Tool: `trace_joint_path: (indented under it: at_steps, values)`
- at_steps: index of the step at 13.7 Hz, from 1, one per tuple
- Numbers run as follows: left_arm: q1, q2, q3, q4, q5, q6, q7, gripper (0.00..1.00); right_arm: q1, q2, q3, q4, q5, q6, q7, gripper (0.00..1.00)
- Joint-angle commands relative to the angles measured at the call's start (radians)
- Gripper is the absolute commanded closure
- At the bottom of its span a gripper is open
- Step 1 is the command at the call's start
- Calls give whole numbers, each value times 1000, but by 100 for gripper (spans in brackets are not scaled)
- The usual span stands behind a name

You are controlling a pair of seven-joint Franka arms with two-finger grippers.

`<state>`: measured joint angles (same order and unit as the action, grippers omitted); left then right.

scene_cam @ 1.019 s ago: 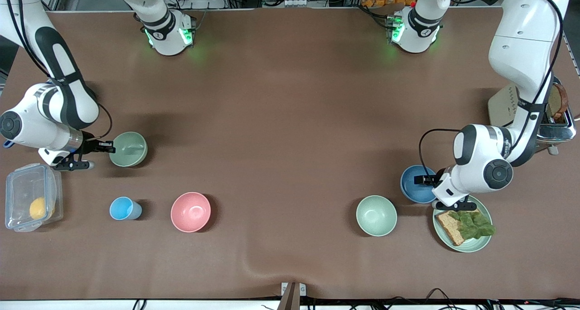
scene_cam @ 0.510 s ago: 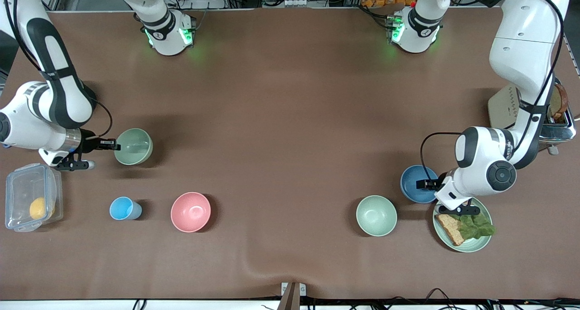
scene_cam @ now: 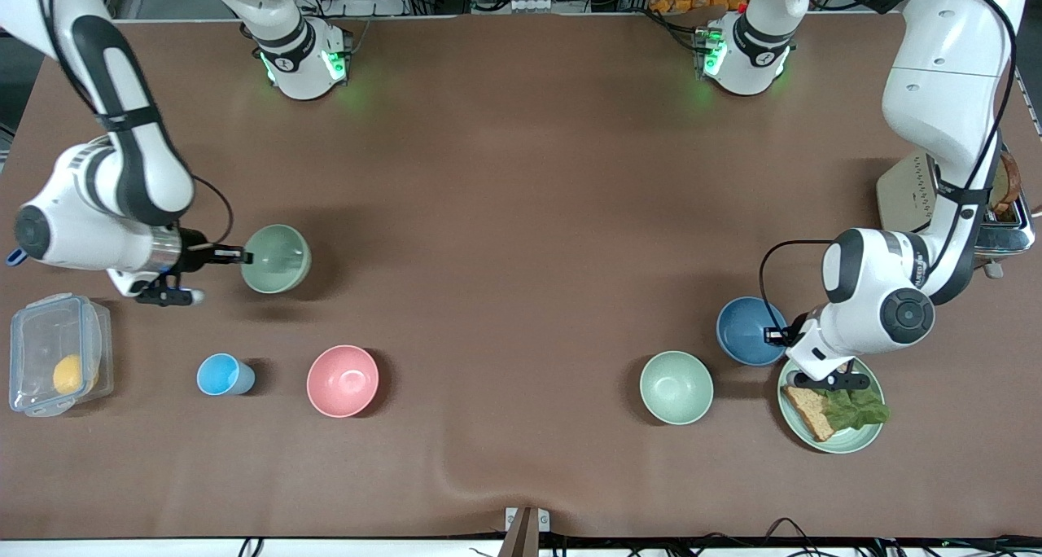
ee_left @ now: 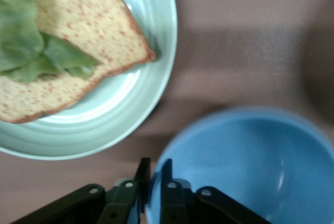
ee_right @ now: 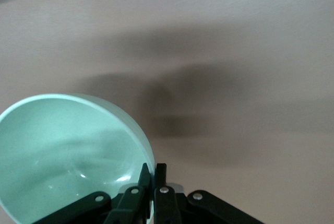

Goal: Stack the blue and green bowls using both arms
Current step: 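Carry the green bowl and the blue bowl toward each other at table center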

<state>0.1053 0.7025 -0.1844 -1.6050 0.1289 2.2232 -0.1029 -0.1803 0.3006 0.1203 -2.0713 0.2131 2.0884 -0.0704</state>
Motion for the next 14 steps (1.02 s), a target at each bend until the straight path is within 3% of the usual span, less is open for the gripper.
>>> trace_joint_path:
  at_steps: [1,3,8,14]
  values:
    - [25,-35,-4,17,14,0,-29,100,71,-49,-2,-24,15,-10,125,100]
    - [28,-70,-6,22,0,-8,-31,100,137,-58,-2,-24,17,-11,243,100]
    - [31,-133,-6,40,-170,-10,-32,100,296,-66,-4,-24,60,2,495,100]
    - [4,-146,-26,34,-218,-14,-219,100,579,-43,-4,-24,80,177,895,100]
